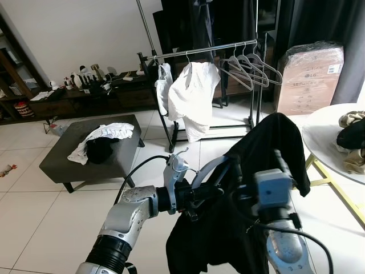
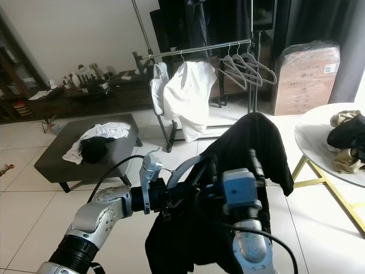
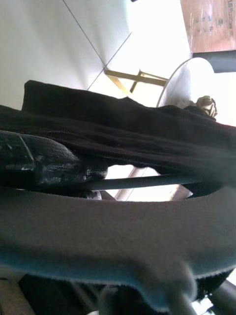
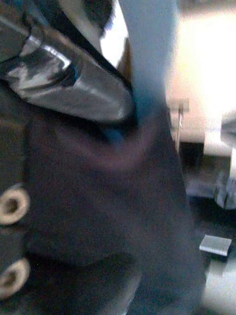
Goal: Hang hanger
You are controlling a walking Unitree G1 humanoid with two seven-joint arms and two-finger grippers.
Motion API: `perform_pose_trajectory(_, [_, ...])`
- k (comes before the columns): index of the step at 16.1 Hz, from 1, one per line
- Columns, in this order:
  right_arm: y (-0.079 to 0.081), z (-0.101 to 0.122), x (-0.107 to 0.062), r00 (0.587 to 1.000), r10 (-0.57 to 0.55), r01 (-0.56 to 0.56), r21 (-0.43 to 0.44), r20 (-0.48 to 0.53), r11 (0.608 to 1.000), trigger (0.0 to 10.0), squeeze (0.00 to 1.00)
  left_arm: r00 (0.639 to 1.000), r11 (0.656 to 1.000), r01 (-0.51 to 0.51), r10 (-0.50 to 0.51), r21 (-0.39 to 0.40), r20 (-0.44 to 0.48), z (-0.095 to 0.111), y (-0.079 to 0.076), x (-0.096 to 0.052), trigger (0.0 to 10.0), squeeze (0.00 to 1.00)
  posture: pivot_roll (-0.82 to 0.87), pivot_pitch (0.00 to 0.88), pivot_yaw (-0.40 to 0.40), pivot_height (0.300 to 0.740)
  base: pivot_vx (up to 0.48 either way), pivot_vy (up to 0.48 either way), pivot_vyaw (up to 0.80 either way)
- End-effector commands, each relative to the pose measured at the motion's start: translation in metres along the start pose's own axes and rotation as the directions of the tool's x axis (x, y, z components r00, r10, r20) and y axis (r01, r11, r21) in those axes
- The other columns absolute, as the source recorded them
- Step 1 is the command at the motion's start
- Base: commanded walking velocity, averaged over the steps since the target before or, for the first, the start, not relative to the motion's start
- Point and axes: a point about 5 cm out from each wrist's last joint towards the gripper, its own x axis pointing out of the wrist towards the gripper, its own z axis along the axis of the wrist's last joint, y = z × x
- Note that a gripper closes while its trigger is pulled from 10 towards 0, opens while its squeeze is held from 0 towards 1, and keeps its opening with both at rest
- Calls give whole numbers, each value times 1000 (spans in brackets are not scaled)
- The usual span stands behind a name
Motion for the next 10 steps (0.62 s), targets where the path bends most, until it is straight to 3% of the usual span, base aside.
perform_pose_trajectory(1, [17,-5,0,996,75,-76,-31,-39,997,10000,0,999,999,15,-16,36,29,12,-1,-1,10000,0,-250,0,188,740,0,0,0])
perform_pose_trajectory(5, [5,-14,6,994,-71,64,-84,-86,994,10000,0,999,999,13,-14,36,31,12,-1,-1,10000,0,-244,0,191,740,0,0,0])
perform_pose_trajectory(10, [-16,-10,14,958,-283,273,-149,-51,950,10000,0,1000,999,7,-8,35,30,13,-1,-1,10000,0,-242,0,194,740,0,0,0])
